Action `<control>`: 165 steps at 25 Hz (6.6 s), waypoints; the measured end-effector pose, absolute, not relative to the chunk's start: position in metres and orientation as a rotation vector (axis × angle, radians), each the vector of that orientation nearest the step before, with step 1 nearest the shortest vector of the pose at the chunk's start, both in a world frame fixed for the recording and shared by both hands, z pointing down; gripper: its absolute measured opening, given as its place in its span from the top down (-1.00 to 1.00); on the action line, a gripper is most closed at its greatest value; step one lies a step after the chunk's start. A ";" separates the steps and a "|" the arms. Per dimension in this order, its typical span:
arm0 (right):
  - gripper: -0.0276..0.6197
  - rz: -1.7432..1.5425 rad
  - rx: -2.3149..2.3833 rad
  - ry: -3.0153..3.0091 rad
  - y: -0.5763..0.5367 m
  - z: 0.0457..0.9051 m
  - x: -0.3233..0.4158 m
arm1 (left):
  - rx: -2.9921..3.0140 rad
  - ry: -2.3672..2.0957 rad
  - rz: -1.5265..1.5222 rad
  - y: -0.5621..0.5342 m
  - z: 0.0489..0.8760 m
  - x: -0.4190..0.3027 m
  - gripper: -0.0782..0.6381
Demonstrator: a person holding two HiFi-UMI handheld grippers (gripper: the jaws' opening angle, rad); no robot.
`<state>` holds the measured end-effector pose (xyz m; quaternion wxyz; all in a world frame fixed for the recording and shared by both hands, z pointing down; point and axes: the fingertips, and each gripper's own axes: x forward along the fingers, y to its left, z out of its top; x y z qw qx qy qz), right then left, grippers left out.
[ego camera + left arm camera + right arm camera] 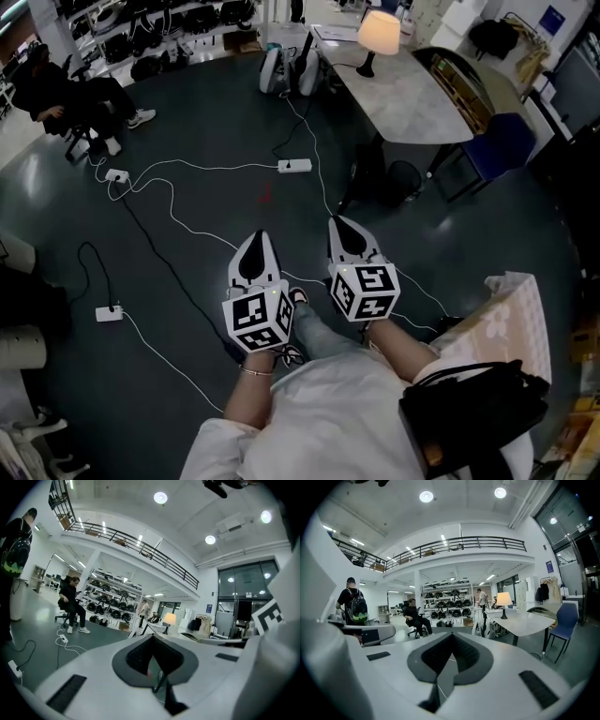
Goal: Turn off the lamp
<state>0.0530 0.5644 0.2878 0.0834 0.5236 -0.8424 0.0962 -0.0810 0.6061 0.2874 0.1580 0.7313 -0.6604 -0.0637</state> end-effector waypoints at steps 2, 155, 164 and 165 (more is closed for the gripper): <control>0.92 0.284 1.556 -2.525 0.551 0.289 0.046 | 2.078 -1.906 -0.180 0.595 0.291 -0.089 0.80; 0.56 0.821 1.761 -1.974 -0.454 0.801 0.105 | 2.046 -1.576 0.464 -0.392 0.732 -0.072 0.80; 0.56 0.832 1.763 -1.958 -0.465 0.810 0.104 | 2.035 -1.592 0.441 -0.399 0.739 -0.069 0.80; 0.56 0.836 1.764 -1.956 -0.466 0.810 0.105 | 2.030 -1.592 0.438 -0.400 0.740 -0.068 0.80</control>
